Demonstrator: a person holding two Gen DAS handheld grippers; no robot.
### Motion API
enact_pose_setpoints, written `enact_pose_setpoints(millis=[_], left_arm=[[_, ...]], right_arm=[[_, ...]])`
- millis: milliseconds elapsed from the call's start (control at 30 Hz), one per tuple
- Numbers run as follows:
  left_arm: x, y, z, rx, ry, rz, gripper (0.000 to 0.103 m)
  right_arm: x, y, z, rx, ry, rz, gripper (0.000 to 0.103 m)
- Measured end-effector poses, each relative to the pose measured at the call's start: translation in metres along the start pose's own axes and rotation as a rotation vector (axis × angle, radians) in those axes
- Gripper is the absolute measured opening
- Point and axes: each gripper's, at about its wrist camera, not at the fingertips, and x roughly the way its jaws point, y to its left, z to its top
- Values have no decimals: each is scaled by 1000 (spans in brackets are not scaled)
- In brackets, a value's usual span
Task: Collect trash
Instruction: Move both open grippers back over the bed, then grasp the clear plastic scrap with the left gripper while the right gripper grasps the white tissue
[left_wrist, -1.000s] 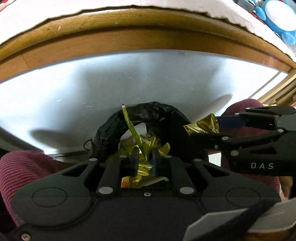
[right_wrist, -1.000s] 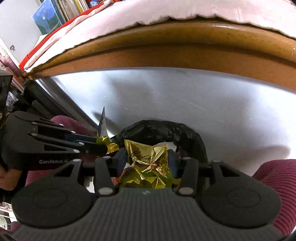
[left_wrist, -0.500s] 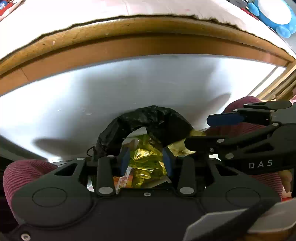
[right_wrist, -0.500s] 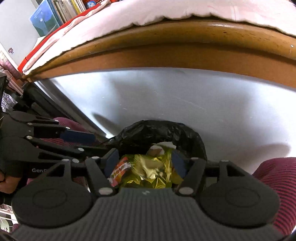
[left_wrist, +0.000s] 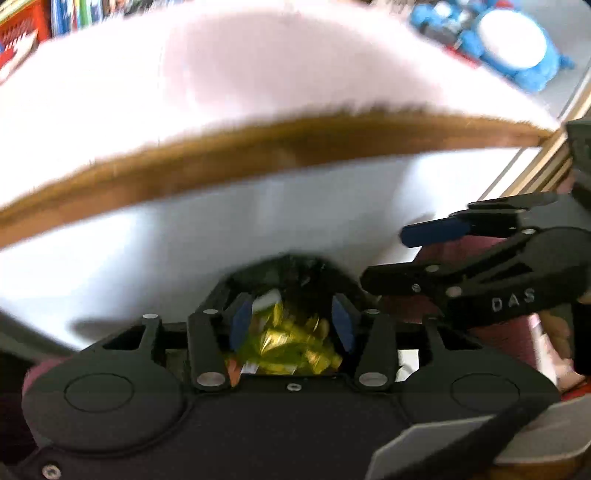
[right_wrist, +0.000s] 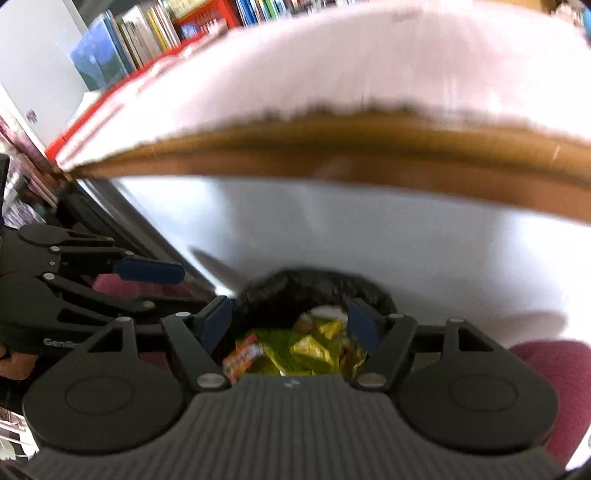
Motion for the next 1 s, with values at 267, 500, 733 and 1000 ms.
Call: enact_pose_setpoints(millis=[267, 500, 733, 1000], left_arm=[[-69, 5, 54, 58, -226, -64, 69], [-80, 12, 121, 89, -375, -2, 86], [-49, 29, 199, 47, -416, 18, 88], [18, 42, 282, -53, -408, 46, 88]], right_arm=[[-66, -1, 55, -77, -241, -4, 84], [-91, -17, 112, -118, -405, -108, 85], [-92, -50, 165, -116, -480, -207, 87], [-67, -99, 219, -86, -472, -328, 86]])
